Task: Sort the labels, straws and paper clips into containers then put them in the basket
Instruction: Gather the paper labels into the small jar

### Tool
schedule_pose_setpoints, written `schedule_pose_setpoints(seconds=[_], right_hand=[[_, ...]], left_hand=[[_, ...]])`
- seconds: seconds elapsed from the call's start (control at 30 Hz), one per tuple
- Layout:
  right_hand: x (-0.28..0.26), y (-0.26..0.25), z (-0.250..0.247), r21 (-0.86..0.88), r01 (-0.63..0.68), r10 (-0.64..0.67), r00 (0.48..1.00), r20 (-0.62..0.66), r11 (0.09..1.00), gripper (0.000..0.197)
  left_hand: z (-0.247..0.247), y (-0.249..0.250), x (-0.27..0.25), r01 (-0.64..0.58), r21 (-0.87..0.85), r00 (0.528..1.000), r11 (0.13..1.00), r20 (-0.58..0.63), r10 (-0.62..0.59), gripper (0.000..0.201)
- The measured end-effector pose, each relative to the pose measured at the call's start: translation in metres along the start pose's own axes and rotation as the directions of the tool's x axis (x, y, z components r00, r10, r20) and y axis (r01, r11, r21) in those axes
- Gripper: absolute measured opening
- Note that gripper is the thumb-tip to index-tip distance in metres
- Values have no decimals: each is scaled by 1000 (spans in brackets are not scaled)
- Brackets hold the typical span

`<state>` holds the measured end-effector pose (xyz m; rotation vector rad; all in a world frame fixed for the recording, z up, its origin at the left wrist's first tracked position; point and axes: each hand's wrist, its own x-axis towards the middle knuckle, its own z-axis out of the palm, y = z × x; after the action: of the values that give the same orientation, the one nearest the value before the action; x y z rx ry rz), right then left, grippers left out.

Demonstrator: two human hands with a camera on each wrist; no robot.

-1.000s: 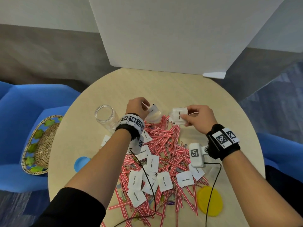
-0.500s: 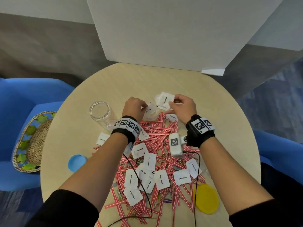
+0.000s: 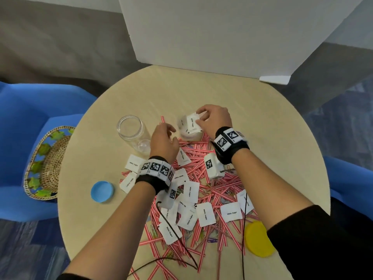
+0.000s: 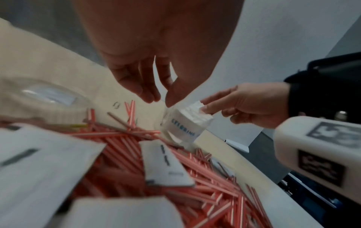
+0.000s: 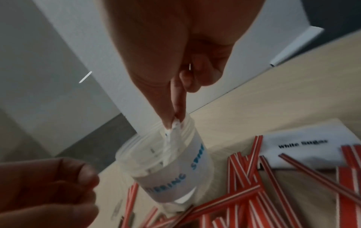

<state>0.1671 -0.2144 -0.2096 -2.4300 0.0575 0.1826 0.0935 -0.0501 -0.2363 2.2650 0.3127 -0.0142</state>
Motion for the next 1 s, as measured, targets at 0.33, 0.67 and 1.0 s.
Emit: schedule_pose_setpoints(seconds=[0.33,0.67,1.0], right_hand=[[11,-23,15,-579,271,-129,953,275,769,22],[-9,-6,-28,-191,146,-146,989,11,971,19],[-15,88,-6,-372,-115,148,987,62,921,38]], left_hand=[[16,-35,-37,41,243,967,969,234,-100,58],[13,-35,-27,30,295,965,955,239,-104,62],[2,-27,-33,41,125,972,991,223,-69,23]])
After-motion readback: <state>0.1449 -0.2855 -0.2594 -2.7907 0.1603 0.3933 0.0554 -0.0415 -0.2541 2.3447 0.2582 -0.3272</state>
